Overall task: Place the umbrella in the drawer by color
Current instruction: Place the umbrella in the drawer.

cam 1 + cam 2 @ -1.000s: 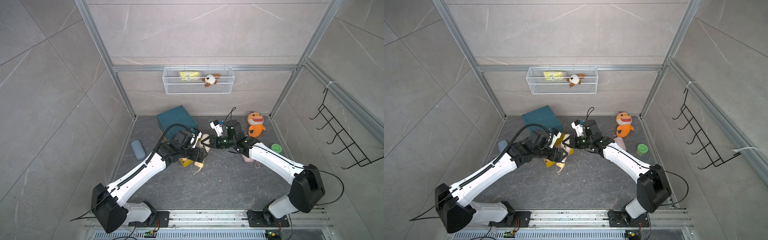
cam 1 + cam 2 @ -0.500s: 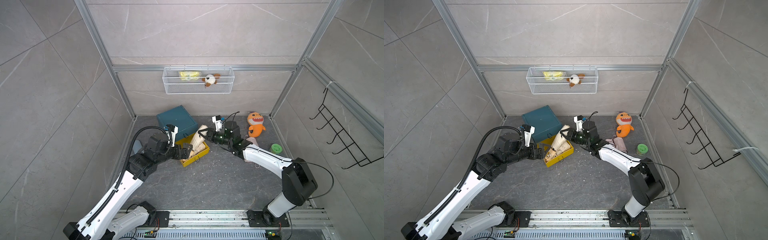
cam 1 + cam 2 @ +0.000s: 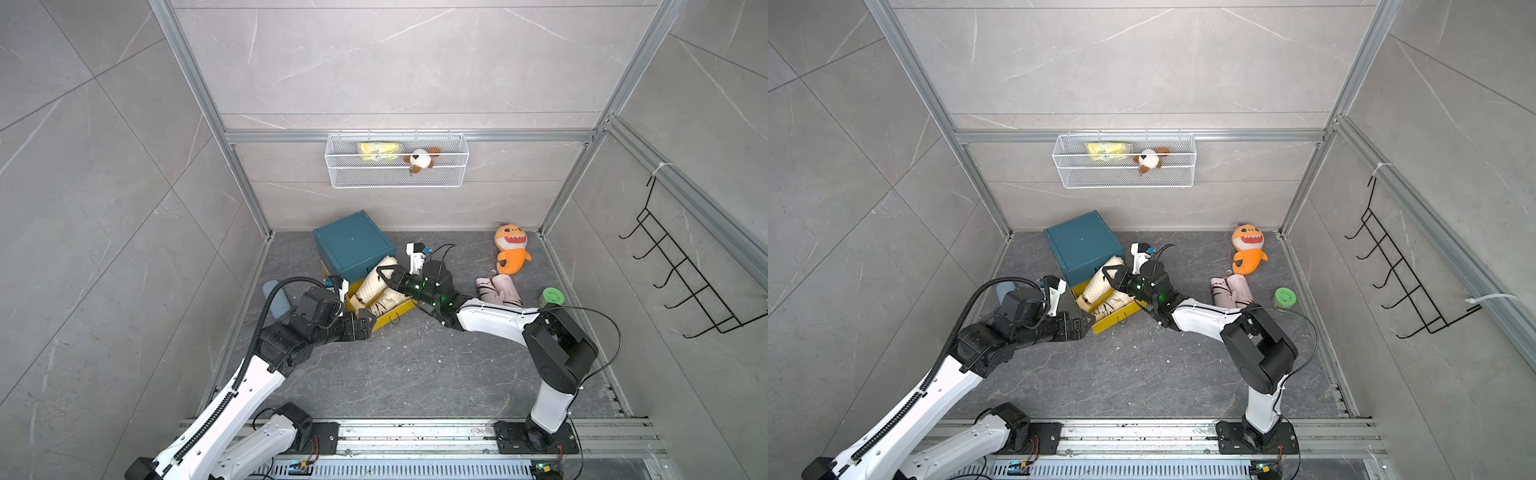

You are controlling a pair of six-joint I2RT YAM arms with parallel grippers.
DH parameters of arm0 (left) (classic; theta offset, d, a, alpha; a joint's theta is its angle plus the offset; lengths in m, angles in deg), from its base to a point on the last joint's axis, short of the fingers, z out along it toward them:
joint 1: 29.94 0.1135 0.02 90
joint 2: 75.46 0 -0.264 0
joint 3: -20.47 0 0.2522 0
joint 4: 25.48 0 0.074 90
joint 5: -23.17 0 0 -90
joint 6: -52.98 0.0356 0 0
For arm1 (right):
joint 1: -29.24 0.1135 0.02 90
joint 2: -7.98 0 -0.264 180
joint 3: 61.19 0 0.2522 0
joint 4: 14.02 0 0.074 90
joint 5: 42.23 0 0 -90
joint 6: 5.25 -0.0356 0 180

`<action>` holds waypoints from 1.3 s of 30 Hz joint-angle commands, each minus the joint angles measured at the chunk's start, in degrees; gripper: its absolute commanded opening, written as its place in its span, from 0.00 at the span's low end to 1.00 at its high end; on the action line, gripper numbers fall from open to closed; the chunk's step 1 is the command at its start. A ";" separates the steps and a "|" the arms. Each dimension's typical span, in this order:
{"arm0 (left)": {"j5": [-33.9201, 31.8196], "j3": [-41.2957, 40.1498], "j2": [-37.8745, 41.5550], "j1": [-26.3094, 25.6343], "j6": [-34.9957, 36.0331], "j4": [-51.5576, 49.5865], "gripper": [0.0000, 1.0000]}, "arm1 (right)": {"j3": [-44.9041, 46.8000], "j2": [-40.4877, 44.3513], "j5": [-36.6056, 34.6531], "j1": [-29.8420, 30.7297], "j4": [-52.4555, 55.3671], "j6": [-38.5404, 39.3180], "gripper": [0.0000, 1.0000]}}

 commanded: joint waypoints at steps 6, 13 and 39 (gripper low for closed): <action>1.76 -0.70 0.11 0.32 -1.32 2.12 0.98 | -0.10 -1.97 -7.64 0.52 -5.00 2.18 0.24; 1.95 -0.74 -0.92 0.36 -1.25 2.70 0.98 | -0.98 -2.47 -9.26 0.48 -2.72 3.95 0.24; 1.46 4.81 -3.30 5.51 0.42 1.48 0.99 | -2.97 10.06 -20.62 0.51 19.69 20.04 0.69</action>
